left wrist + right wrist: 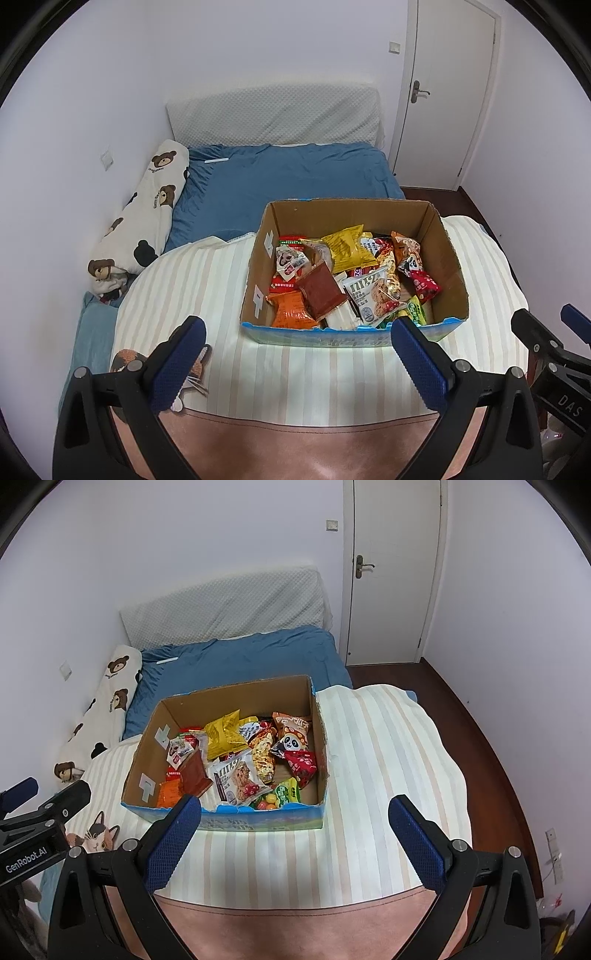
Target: Organize snacks
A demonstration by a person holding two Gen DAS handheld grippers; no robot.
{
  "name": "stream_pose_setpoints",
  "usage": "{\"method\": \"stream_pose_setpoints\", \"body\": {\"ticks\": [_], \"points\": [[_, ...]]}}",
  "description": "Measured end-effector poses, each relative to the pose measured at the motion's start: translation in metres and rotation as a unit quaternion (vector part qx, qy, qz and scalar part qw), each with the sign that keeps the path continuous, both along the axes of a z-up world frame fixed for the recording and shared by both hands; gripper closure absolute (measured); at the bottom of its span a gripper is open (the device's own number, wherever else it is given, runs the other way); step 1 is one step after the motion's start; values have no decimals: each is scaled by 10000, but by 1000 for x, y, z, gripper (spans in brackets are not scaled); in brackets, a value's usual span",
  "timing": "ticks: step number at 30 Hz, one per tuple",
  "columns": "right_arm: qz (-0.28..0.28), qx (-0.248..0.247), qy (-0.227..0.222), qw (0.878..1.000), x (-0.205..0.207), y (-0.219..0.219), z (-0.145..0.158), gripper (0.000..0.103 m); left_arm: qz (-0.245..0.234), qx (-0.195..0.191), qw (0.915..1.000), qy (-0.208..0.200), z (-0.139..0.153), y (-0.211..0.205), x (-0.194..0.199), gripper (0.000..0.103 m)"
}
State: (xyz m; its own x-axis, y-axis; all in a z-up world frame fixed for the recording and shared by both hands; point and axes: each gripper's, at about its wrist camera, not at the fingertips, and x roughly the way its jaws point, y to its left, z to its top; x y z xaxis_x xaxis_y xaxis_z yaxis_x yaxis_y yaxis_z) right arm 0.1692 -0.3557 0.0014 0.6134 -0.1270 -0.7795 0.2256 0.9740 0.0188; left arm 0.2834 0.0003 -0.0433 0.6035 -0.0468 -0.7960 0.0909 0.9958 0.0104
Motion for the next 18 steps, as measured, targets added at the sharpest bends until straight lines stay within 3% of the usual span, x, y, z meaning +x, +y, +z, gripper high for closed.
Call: {"method": "stream_pose_setpoints", "body": {"ticks": [18], "points": [[0,22,-26,10000,-3,0,4,0,-91,0,10000,28,1,-3,-2,0]]}}
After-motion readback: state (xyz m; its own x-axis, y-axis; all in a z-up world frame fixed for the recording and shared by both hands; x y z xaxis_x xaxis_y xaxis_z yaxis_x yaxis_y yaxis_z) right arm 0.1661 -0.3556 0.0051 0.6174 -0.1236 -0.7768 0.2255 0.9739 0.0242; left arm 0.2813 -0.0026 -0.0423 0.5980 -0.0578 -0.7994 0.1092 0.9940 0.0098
